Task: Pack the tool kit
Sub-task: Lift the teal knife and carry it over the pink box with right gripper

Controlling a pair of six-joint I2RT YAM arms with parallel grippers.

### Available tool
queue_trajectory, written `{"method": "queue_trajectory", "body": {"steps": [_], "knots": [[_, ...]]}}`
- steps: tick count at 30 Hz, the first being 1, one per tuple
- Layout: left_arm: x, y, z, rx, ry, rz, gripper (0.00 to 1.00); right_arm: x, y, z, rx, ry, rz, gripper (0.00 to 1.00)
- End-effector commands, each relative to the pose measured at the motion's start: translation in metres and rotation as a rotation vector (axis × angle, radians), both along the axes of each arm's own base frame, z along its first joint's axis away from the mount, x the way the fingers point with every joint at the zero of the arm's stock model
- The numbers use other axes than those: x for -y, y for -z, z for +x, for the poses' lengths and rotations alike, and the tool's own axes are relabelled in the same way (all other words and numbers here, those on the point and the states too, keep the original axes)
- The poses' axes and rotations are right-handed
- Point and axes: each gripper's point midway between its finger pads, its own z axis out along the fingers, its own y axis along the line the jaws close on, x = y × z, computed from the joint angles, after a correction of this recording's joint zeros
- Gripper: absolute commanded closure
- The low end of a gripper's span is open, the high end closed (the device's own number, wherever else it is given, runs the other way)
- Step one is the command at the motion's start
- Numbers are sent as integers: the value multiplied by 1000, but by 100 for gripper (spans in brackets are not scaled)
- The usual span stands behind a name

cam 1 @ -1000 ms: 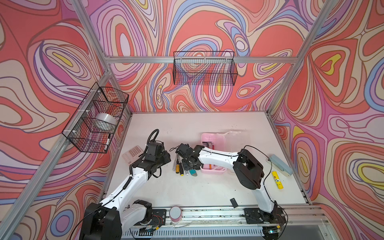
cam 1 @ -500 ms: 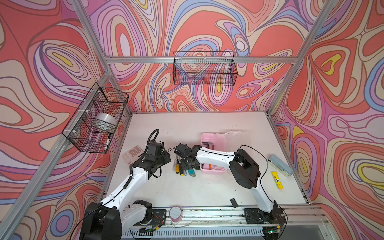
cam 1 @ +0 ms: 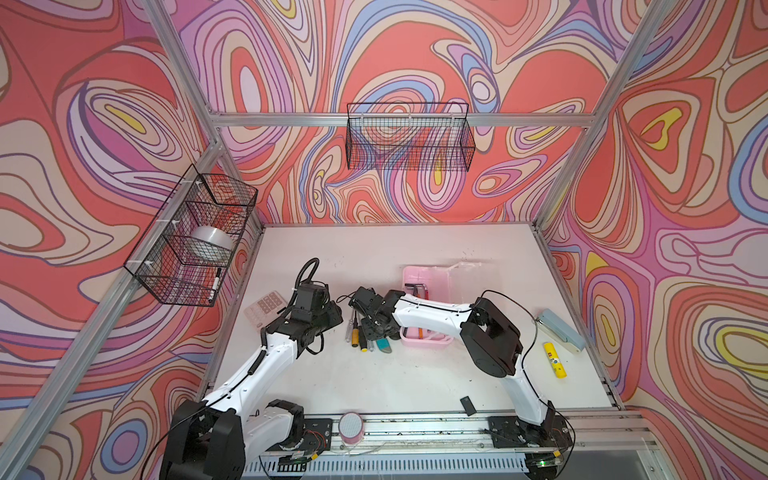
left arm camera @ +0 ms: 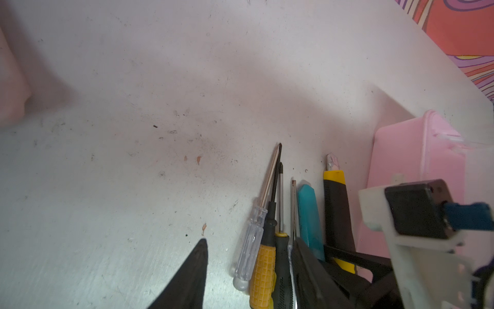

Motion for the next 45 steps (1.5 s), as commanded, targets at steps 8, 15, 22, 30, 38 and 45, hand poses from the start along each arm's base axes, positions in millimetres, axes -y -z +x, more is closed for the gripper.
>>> {"method": "queue_trajectory", "body": {"steps": [8, 15, 22, 30, 38, 45], "knots": [[-4, -15, 6, 37, -23, 5, 48, -4, -55, -4, 48, -10, 129, 79], [-6, -16, 6, 40, -26, 10, 49, 2, -104, -1, 130, 4, 187, 79], [-4, -16, 7, 42, -22, 3, 48, 41, -152, 7, 249, 42, 108, 79], [-2, -16, 11, 49, -17, -6, 48, 127, -193, 14, 342, 192, 34, 79], [4, -14, 14, 32, 4, -18, 49, 181, -167, 35, 283, 326, 99, 79], [8, -16, 20, 46, 16, -27, 49, 202, -130, 56, 243, 385, 105, 80]]}}
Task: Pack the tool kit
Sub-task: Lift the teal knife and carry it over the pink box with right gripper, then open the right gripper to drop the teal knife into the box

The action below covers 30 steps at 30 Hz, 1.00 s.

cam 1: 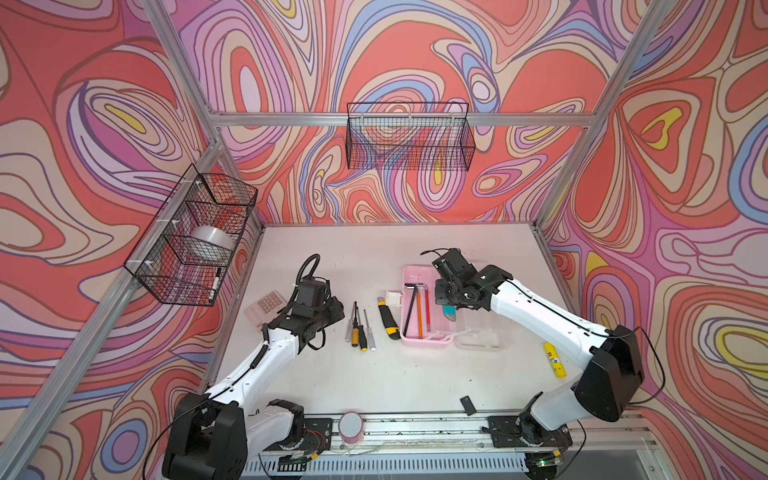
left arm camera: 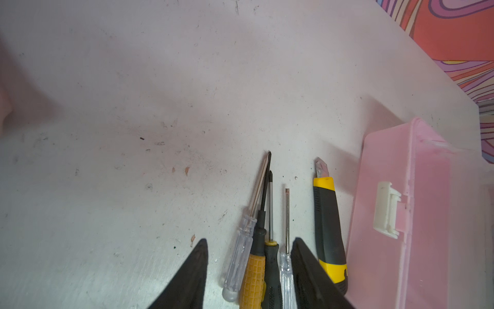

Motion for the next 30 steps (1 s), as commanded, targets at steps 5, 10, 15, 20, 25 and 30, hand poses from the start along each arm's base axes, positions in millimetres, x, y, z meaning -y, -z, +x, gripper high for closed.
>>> {"method": "queue_trajectory", "body": {"steps": [5, 10, 15, 20, 25, 30], "knots": [[2, -7, 10, 20, 7, -6, 49, -9, 26, 22, -10, -13, 29, 79], [4, -3, 11, 9, 10, -14, 49, -9, 45, 30, -44, -9, -4, 79], [4, -5, 13, 15, 13, -12, 49, -10, 41, 33, -35, -2, 3, 70], [7, -5, 14, 18, 22, -20, 48, -9, 31, 33, -35, -5, -8, 42], [11, -14, 16, 49, 29, -52, 47, -12, -5, 32, 2, -29, 26, 38], [15, -27, 25, 137, 33, -85, 44, -33, -44, 36, 73, -112, 82, 38]]}}
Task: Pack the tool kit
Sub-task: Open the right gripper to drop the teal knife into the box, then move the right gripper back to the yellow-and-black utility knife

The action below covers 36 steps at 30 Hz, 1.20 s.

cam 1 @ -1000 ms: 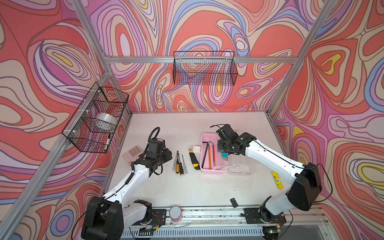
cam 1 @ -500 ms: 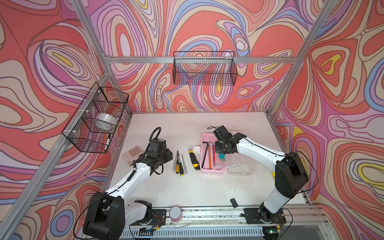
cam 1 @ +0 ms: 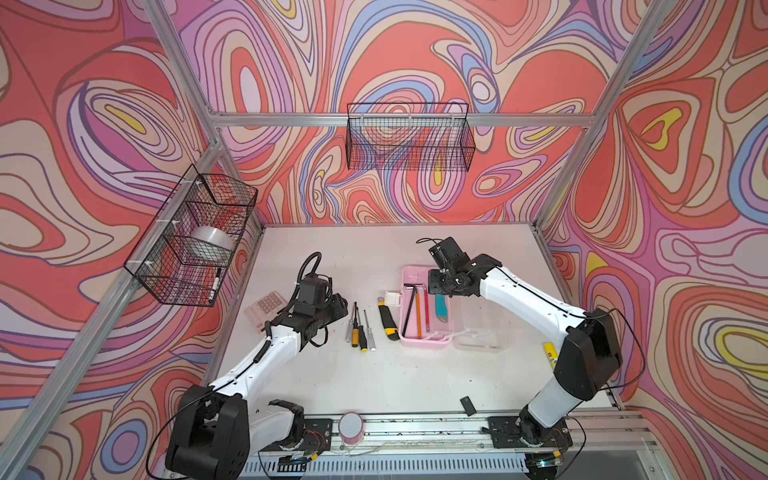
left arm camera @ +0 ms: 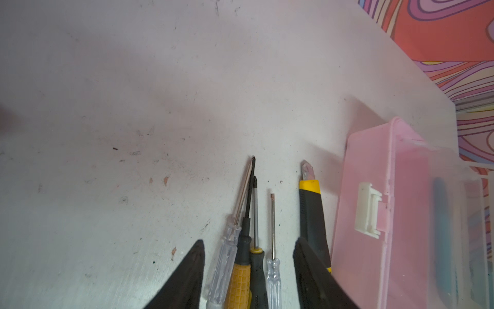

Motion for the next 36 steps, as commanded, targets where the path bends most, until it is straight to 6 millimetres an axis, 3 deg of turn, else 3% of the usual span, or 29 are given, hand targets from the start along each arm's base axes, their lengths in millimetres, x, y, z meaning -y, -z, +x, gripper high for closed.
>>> {"method": "queue_trajectory", "body": {"steps": [1, 11, 16, 20, 28, 36], "knots": [[4, -20, 14, 101, 1, -38, 44, -17, -30, -1, 59, -82, 37, 39], [-2, -24, 15, 91, -2, 14, 43, -105, -39, 4, 148, -332, 60, 38], [-8, -20, 6, 75, -21, 29, 42, -155, -19, -11, 110, -438, 36, 36], [-8, -14, 2, 54, -13, 30, 42, -184, 6, -27, 41, -475, 41, 37], [2, 7, -7, 3, -7, -56, 43, -192, 53, -37, -67, -442, 63, 48], [-1, 12, -14, -10, -21, -55, 44, -187, 74, -37, -101, -452, 0, 51]]}}
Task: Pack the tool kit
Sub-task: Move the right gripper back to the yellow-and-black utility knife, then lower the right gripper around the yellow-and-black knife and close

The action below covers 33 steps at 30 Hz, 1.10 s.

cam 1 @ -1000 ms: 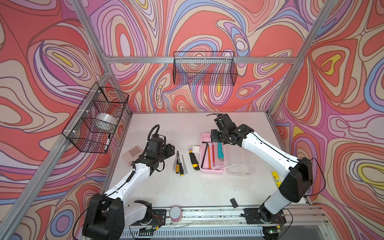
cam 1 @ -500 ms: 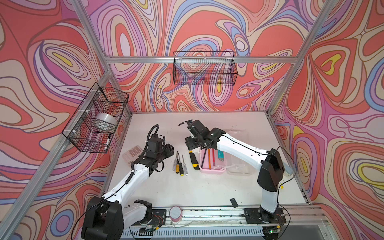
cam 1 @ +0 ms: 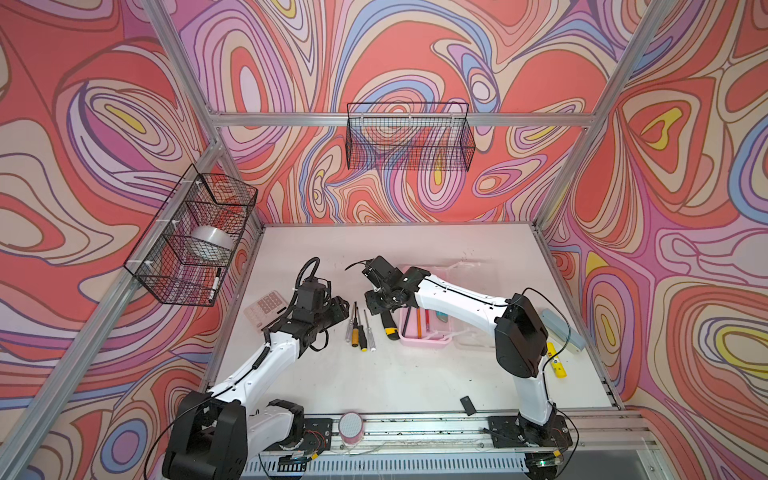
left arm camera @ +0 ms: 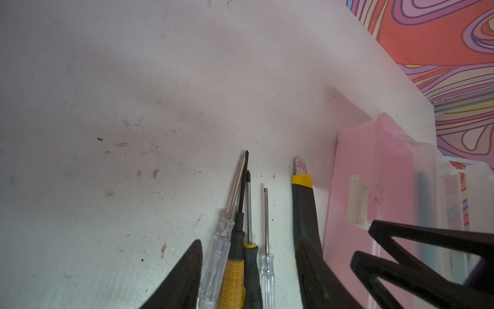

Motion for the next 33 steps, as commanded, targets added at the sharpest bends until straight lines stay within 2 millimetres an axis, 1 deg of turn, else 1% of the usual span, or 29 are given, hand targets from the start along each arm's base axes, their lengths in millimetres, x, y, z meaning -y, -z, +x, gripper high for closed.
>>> {"method": "queue_trajectory", "body": {"steps": [1, 4, 7, 13, 16, 22, 24, 27, 29, 31, 33], "knots": [[-5, 2, -4, -3, -30, -8, 44, 2, 11, 0, -16, -1, -29, 51], [-9, -2, -5, 5, -43, 6, 44, 7, 12, -6, -33, 4, -37, 50], [-11, -3, -5, 13, -47, 13, 43, 16, 18, -13, -53, 12, -49, 50], [-11, -5, -5, 15, -45, 15, 44, 31, 36, -31, -98, 20, -95, 50], [-10, -4, -6, 13, -40, 10, 44, 36, 41, -37, -107, 28, -115, 49], [-9, 4, -8, -10, -33, 18, 44, 53, 52, -38, -103, 67, -195, 46], [-9, 4, -8, -10, -32, 16, 44, 54, 53, -35, -94, 76, -203, 45], [-9, 3, -7, -5, -29, 15, 44, 50, 54, -30, -88, 85, -223, 45], [-8, 3, -8, -6, -28, 14, 44, 49, 58, -29, -88, 88, -255, 45], [-9, 5, -8, -6, -30, 15, 44, 53, 64, -29, -93, 92, -283, 45], [-9, 6, -10, -7, -28, 13, 44, 60, 69, -30, -92, 101, -314, 45]]}}
